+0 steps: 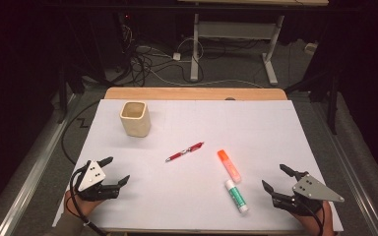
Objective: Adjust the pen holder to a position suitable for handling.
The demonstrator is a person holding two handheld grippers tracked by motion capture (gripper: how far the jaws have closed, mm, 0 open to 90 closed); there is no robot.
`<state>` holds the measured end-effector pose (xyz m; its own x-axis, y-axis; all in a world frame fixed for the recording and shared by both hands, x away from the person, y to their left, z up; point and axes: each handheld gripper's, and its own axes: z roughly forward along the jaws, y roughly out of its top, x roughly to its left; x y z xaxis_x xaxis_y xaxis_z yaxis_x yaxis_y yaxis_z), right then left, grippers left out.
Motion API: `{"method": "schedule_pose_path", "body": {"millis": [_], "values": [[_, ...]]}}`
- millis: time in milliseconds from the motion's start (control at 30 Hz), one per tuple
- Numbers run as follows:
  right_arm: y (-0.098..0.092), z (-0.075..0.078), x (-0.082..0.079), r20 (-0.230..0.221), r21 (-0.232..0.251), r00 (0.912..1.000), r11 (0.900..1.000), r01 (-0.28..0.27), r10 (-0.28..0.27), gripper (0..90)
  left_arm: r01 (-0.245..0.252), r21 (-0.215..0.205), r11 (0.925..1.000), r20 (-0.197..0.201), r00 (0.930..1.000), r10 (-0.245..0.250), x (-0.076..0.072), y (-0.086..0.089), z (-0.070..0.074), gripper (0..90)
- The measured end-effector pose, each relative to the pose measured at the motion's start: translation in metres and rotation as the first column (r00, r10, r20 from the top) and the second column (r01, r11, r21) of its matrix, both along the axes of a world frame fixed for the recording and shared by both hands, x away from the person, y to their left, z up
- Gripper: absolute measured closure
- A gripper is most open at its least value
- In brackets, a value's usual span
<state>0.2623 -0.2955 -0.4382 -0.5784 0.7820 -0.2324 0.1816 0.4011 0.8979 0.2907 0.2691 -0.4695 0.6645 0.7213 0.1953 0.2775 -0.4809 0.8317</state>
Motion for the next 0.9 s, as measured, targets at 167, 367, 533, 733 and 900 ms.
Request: {"method": "schedule_pose_path", "body": {"millis": [167,367,533,733,900], "values": [[0.000,-0.001,0.003,-0.028,-0.001,0.9994,1.000,-0.022,0.022,24.6,0.017,0.017,0.9997,-0.017,0.9997,-0.017,0.000,-0.002,0.000,18.0],[0.002,-0.003,0.007,-0.039,-0.014,0.9988,0.999,-0.031,0.031,24.2,0.018,0.031,0.9994,-0.011,0.9998,-0.018,0.002,-0.002,0.002,18.1],[0.002,-0.004,0.012,-0.055,-0.010,0.9978,0.999,-0.039,0.038,23.4,0.019,0.045,0.9988,-0.013,0.9997,-0.018,0.005,-0.001,0.003,18.1],[0.004,-0.007,0.017,-0.088,-0.017,0.9944,0.998,-0.060,0.058,20.8,0.031,0.074,0.9968,0.001,0.9995,-0.031,0.026,0.001,0.021,21.4],[0.007,-0.009,0.017,-0.108,-0.039,0.9902,0.995,-0.093,0.088,22.0,0.047,0.138,0.9893,0.032,0.9981,-0.052,0.047,-0.006,0.042,22.5]]}}
